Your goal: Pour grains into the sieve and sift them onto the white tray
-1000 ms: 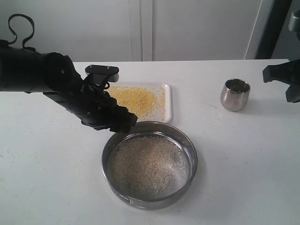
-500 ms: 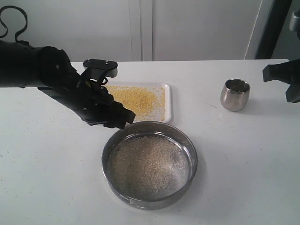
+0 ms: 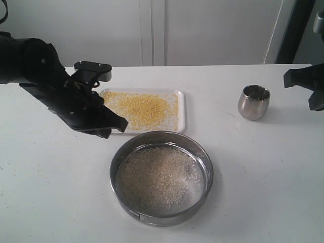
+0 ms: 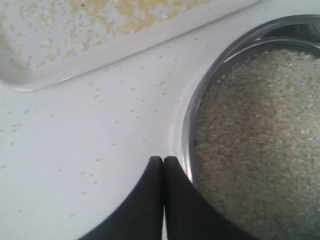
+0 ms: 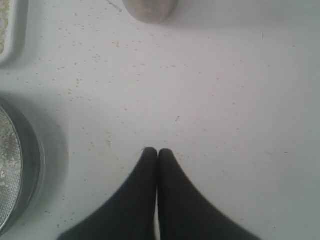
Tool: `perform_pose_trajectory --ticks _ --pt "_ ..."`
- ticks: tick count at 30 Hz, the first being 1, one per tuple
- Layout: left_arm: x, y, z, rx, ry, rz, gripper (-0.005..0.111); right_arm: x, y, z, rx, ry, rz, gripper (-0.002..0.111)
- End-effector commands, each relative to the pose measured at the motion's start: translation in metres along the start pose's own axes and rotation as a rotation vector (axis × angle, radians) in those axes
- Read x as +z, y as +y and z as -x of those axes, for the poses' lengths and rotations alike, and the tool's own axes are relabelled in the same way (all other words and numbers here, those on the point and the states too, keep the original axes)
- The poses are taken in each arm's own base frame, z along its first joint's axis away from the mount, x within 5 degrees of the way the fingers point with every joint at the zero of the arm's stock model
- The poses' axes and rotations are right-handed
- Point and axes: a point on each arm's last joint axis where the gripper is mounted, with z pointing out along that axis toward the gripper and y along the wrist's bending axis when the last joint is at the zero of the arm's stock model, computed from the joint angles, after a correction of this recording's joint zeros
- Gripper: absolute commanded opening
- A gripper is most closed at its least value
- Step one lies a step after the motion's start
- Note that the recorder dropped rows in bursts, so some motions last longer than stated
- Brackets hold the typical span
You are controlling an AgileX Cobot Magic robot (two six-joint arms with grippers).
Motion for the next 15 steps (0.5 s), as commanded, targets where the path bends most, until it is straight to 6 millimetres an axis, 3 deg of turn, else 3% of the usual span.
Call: perform_pose_trajectory --ticks 1,6,15 --pt "-0.009 0.029 -0.003 -0.1 0.031 0.028 0.0 -0.002 0.0 -0.001 0.006 -0.008 0.001 0.0" --pt "-0.018 0.07 -0.013 -0.207 0.106 0.069 0.0 -0.002 0.0 -0.001 0.006 -0.008 0.001 0.0" --pt "-0.032 0.108 -0.03 -0.279 0.21 0.13 0.0 -0.002 0.0 -0.001 0.006 -0.008 0.001 0.0"
